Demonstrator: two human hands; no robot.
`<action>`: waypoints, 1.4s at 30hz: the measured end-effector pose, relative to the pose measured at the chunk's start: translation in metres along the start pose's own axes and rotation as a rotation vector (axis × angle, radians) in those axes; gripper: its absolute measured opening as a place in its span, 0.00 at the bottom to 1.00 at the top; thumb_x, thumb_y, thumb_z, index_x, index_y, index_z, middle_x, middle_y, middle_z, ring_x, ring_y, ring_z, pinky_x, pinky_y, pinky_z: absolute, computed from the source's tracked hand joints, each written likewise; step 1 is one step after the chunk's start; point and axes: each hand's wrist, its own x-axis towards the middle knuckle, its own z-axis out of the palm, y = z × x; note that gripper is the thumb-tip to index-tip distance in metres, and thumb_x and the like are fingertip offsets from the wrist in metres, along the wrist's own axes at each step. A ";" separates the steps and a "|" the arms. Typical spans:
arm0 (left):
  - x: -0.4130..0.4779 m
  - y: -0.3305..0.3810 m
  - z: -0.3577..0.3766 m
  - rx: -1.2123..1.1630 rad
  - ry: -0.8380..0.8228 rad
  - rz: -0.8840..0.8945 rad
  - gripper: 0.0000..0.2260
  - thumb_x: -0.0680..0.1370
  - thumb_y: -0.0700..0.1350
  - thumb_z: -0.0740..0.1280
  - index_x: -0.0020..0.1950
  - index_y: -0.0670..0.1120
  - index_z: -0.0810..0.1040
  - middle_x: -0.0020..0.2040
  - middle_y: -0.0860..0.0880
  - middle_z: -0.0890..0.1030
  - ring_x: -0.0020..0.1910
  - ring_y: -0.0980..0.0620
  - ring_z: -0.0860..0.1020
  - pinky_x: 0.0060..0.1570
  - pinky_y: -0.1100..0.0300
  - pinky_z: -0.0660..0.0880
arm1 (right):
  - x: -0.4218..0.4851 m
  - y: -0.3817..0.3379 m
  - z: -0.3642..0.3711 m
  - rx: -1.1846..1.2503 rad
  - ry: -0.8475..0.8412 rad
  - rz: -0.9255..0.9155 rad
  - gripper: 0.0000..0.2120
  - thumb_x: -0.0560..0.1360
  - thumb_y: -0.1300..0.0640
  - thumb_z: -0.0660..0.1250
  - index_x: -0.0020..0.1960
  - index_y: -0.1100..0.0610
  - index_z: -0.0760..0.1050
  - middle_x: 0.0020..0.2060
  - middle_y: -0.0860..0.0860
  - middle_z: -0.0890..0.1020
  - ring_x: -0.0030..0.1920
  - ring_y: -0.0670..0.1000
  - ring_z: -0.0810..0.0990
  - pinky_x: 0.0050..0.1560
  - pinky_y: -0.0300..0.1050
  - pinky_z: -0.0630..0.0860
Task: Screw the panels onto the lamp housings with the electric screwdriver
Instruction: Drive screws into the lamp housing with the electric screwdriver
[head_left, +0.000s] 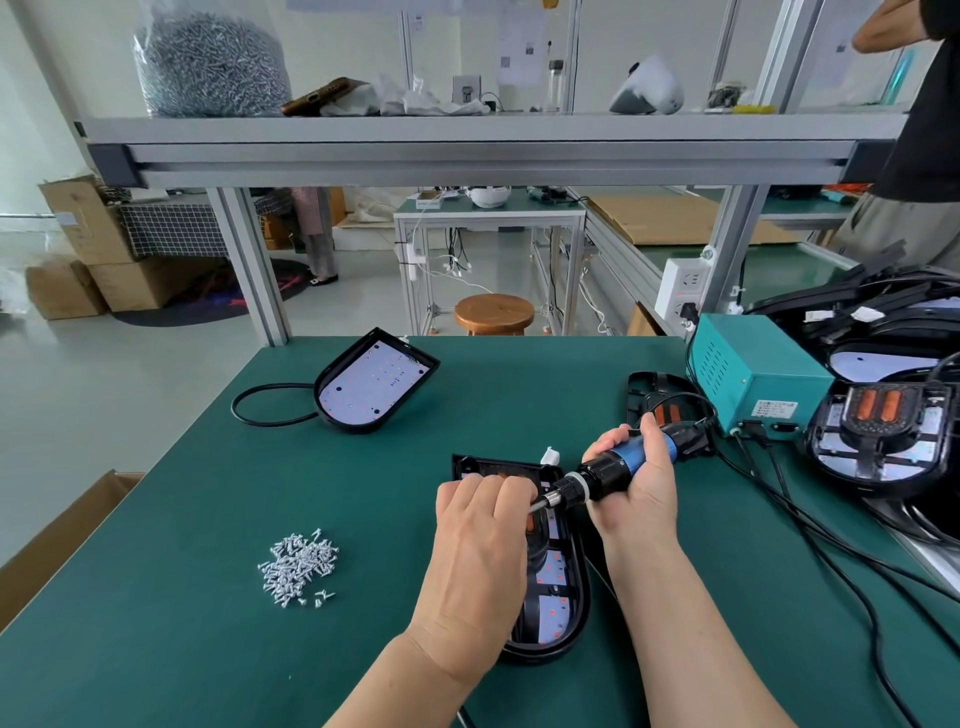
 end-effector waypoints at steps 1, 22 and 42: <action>0.000 0.000 0.000 -0.004 0.001 0.003 0.18 0.63 0.24 0.70 0.45 0.44 0.76 0.38 0.50 0.76 0.37 0.46 0.74 0.46 0.56 0.64 | 0.000 0.000 0.000 0.002 0.000 0.003 0.13 0.76 0.54 0.75 0.52 0.55 0.72 0.37 0.50 0.78 0.30 0.46 0.78 0.36 0.36 0.76; 0.018 -0.058 -0.004 -0.619 -0.368 -0.902 0.28 0.63 0.68 0.69 0.55 0.52 0.75 0.51 0.50 0.82 0.51 0.50 0.81 0.44 0.54 0.76 | -0.007 -0.002 0.006 -0.108 -0.122 -0.037 0.11 0.76 0.53 0.73 0.48 0.57 0.73 0.36 0.48 0.77 0.31 0.44 0.76 0.33 0.36 0.75; 0.014 -0.063 0.007 -0.724 -0.402 -0.808 0.29 0.59 0.66 0.74 0.54 0.53 0.77 0.48 0.55 0.85 0.49 0.53 0.84 0.56 0.47 0.79 | -0.065 0.031 0.046 -0.632 -0.492 -0.321 0.07 0.80 0.59 0.69 0.48 0.57 0.71 0.32 0.52 0.74 0.30 0.49 0.73 0.32 0.40 0.74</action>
